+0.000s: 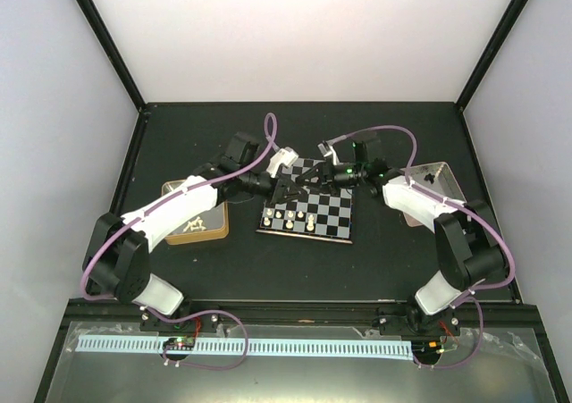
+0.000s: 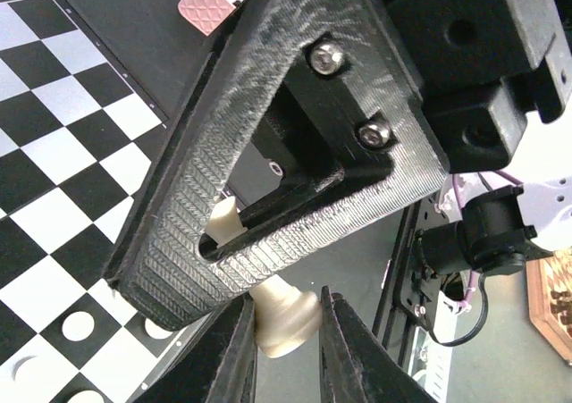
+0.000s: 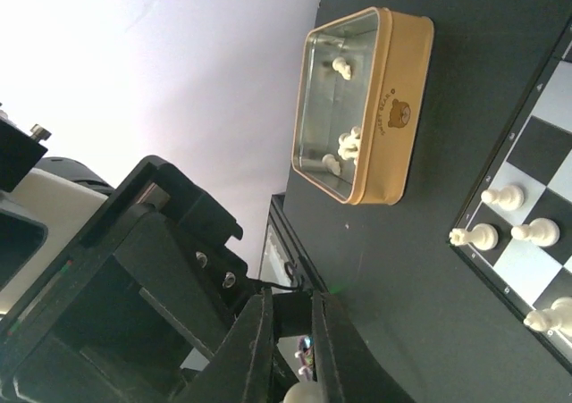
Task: Set up the chess pieces on the board
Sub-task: Place the chess piece on the chessboard.
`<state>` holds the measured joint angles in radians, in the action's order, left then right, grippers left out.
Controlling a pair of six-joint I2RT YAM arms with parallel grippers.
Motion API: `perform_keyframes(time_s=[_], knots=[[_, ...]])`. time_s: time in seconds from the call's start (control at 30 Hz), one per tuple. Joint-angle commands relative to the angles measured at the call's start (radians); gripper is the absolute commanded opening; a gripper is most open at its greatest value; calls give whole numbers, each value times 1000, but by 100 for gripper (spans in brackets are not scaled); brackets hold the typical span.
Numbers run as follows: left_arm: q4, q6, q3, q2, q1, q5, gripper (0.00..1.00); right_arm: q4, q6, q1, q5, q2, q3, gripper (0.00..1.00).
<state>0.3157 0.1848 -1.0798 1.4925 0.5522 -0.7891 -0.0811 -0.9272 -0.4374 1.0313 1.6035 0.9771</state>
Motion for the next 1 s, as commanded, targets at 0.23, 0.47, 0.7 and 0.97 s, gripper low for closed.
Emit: perform_keyframes(time_s=[0.23,0.47,0.7,0.97], knots=[[-262,347,-26,71,1,18,51,-106,-160,8,-208,-39,-9,1],[-250,363,-48,101,1,40,22,-119,-220,8,-247,-31,-16,2],[-176,242,-67,97,-4,89,2,-20,-104,39,-230,-63,7,41],[-174,48,-48,71,-30,-87,1,22,24,109,-17,-148,-9,61]])
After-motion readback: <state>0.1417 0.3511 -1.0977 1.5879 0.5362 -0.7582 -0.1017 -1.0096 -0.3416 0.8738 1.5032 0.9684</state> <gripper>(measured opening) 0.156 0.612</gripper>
